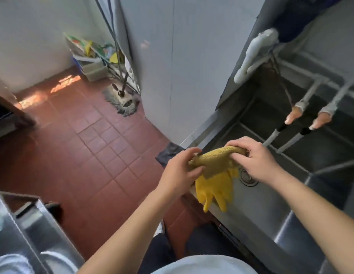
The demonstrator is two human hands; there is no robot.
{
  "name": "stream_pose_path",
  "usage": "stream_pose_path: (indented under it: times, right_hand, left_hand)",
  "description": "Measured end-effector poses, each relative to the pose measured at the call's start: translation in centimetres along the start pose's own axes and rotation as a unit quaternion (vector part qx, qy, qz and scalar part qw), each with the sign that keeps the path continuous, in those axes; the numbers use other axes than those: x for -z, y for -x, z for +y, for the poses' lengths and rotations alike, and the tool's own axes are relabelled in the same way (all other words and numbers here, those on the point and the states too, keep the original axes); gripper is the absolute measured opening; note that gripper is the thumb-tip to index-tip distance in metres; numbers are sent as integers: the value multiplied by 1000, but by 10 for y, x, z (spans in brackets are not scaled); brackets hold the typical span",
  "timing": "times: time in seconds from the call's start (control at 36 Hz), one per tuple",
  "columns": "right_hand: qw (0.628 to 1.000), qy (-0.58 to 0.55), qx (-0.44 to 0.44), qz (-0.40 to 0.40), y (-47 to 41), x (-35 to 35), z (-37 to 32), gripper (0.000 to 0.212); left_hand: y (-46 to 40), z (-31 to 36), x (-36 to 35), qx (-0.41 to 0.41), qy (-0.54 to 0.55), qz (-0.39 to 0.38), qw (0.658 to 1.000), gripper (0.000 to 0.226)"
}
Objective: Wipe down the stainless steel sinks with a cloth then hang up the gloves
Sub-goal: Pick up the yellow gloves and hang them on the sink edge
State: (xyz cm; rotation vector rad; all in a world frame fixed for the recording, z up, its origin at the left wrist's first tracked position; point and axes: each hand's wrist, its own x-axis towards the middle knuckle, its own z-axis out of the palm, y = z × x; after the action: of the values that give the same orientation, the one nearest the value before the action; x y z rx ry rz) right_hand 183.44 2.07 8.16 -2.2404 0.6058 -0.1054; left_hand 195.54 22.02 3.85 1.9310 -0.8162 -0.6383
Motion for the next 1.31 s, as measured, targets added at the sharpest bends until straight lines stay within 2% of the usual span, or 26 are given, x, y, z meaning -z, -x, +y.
stream_pose_path:
  times: [0.22,0.36,0.44,0.53,0.58,0.69,0.75,0.81,0.89,0.97,1.08,1.31]
  right_hand:
    - [998,20,-56,30,-42,50,19,29]
    - [991,64,-114,-41,-89,62,54,25]
    - [984,91,-132,-83,-127,58,67,26]
    - [985,92,-121,-85,-170,39,71,27]
    - [989,81,-106,-63,-199,17,70,33]
    - [982,139,-118,-51,-238,-48,69,52]
    - [971,171,-149,-70,-238,-82,71,54]
    - [967,191,-162,-48,-226,-103,75,51]
    - [963,201,-182,-2,-201,-115,82,49]
    - [963,151,-223,-1,-176,-118,89,53]
    - [964,126,-233,4,-160,-123,91,58]
    - [947,114,-299,31,-158,-130,71,58]
  left_hand:
    - [-81,25,-26,6,54,-92,994,33]
    - [-130,20,-53,76,65,-136,986,30]
    - [-153,9,-59,141,147,-158,966,23]
    - [-179,-11,-51,204,208,-133,947,25]
    - [-199,-31,-39,234,212,-95,944,24]
    - [-226,-76,-17,281,94,-19,955,27]
    - [-231,-92,-12,285,28,-40,957,22]
    - [-235,-103,-12,282,-4,-70,957,13]
    - [-240,-112,-15,305,25,-96,947,14]
    - [-241,-119,-17,332,57,-112,935,19]
    - [-243,-124,-19,367,117,-144,911,30]
    - [-254,-130,-18,375,168,-204,889,29]
